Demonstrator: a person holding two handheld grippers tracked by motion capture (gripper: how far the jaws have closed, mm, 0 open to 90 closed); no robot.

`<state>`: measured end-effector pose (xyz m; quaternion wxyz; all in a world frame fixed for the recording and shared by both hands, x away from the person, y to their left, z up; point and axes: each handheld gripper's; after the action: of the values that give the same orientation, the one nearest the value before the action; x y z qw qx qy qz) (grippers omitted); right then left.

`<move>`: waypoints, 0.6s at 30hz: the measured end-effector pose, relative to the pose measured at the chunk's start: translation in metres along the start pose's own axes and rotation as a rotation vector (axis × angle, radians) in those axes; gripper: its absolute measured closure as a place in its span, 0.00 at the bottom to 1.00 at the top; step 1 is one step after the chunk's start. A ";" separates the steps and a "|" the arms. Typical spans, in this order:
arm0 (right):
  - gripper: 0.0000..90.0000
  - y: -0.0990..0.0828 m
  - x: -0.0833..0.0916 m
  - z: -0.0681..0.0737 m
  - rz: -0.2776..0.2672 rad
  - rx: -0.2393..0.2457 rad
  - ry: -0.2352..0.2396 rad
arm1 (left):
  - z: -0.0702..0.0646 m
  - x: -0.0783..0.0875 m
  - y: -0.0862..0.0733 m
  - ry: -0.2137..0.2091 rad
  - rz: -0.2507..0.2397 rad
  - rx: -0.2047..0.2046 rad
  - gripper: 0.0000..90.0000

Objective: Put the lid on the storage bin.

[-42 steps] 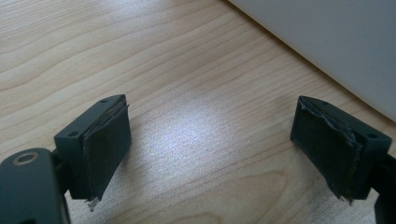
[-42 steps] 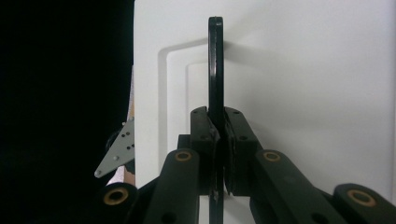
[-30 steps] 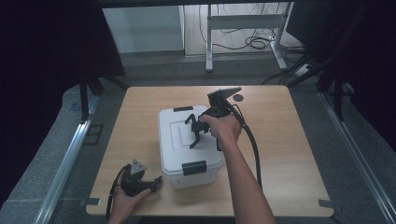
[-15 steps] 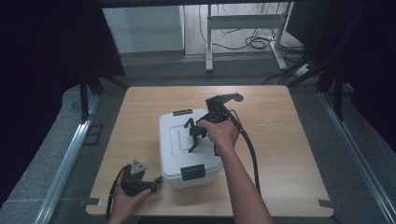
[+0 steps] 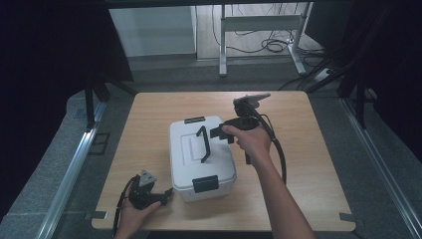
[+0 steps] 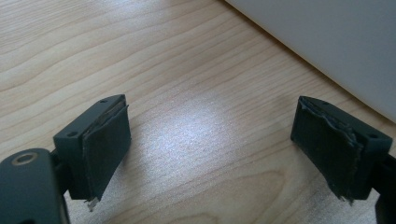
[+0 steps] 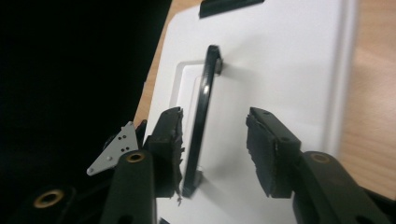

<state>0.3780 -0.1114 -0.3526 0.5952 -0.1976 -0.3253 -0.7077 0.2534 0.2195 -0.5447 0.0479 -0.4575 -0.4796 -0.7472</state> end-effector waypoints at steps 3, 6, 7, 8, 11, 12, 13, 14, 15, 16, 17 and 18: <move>0.55 -0.002 0.013 -0.012 -0.034 0.029 0.022 | 0.000 0.000 0.000 0.000 0.000 -0.001 0.13; 0.53 -0.005 0.025 -0.026 -0.064 0.054 0.039 | 0.000 0.000 0.000 0.000 0.000 0.000 0.13; 0.53 -0.007 0.029 -0.032 -0.072 0.062 0.044 | 0.000 0.000 0.000 0.000 0.000 0.000 0.13; 0.52 -0.009 0.032 -0.038 -0.075 0.068 0.044 | 0.000 0.000 0.000 0.000 0.000 0.000 0.13; 0.52 -0.015 0.040 -0.055 -0.092 0.077 0.056 | 0.000 0.000 0.000 0.000 0.000 0.000 0.13; 0.52 -0.015 0.040 -0.055 -0.092 0.077 0.056 | 0.000 0.000 0.000 0.000 0.000 0.000 0.13; 0.51 -0.019 0.045 -0.068 -0.109 0.086 0.057 | 0.000 0.000 0.000 0.001 -0.002 0.000 0.13; 0.51 -0.021 0.047 -0.073 -0.110 0.084 0.053 | 0.000 0.000 0.000 0.001 -0.002 0.001 0.13; 0.51 -0.023 0.049 -0.079 -0.120 0.084 0.051 | 0.000 0.000 0.000 0.001 -0.002 0.000 0.13; 0.51 -0.025 0.050 -0.085 -0.127 0.077 0.054 | 0.000 0.000 0.000 0.002 -0.003 0.000 0.13; 0.51 -0.027 0.052 -0.091 -0.130 0.073 0.054 | 0.000 0.000 0.000 0.002 -0.003 0.000 0.13; 0.51 -0.029 0.053 -0.097 -0.137 0.070 0.059 | 0.000 0.000 0.000 0.001 -0.003 0.001 0.13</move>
<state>0.3490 -0.2140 -0.3924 0.5613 -0.1327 -0.3449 -0.7405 0.2534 0.2194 -0.5449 0.0473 -0.4564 -0.4805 -0.7474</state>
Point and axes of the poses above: each handheld gripper's, and its own axes: x roughly backward along the jaws, y roughly out of its top, z roughly to its left, and after that the axes turned 13 degrees about -x, right-handed
